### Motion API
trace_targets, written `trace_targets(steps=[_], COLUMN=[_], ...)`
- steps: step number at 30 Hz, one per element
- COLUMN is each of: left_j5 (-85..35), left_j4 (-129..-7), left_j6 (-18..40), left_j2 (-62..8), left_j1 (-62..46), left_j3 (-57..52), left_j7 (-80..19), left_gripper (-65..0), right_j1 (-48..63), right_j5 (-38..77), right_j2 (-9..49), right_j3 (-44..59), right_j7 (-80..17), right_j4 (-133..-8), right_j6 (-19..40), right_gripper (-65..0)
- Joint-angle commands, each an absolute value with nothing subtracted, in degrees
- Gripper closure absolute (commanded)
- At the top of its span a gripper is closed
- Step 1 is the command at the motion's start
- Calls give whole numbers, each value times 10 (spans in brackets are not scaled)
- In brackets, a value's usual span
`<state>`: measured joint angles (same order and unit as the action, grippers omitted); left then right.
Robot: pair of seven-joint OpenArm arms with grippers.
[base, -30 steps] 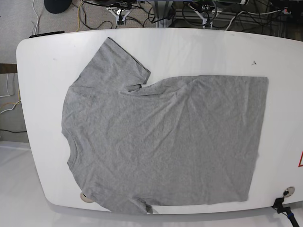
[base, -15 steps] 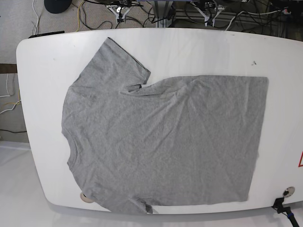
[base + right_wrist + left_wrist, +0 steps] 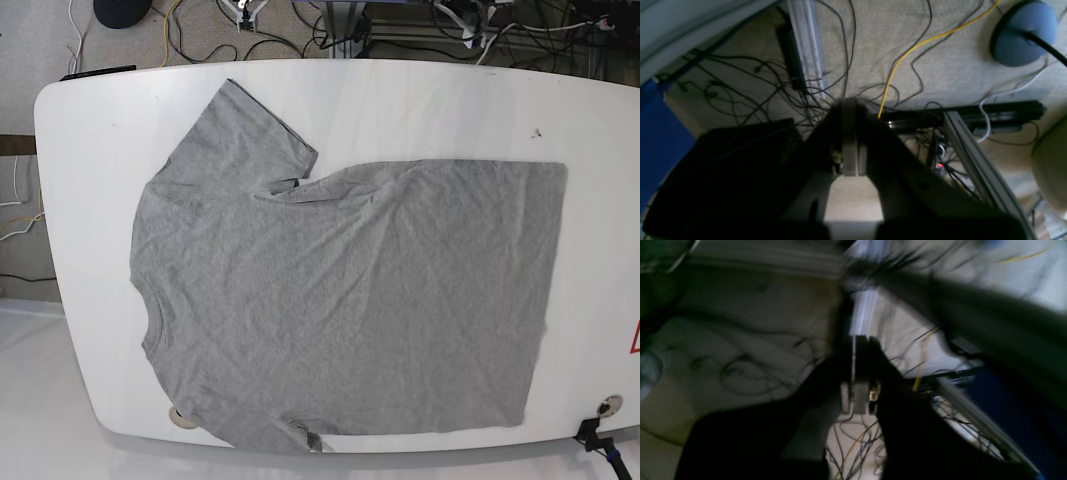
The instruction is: Fold the T-shirt properly
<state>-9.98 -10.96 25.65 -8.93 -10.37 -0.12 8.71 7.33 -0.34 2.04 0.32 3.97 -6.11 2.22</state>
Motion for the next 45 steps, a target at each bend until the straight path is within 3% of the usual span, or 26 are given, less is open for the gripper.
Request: trace_targets(steps=[1, 12, 31, 40, 45], left_j5=[-100, -121, -180, -201, -219], left_j4=[-144, -338, -967, -1146, -1186], left_j6=[253, 246, 212, 198, 187], left_j2=[-96, -122, -145, -136, -128], left_j1=[-128, -289, -632, -691, -681], left_j3=[-2, 0, -35, -135, -219], left_j7=[102, 137, 73, 30, -19], left_gripper=[0, 0, 0, 0, 0], right_j1=[102, 274, 579, 658, 617], right_j5=[-1, 9, 31, 40, 76], right_j2=[38, 75, 111, 120, 119], right_j3=[1, -3, 6, 33, 63], right_j7=[37, 58, 45, -41, -89], right_j4=[-93, -323, -849, -1104, -1143], right_j6=[23, 32, 37, 36, 39], right_gripper=[0, 0, 0, 0, 0])
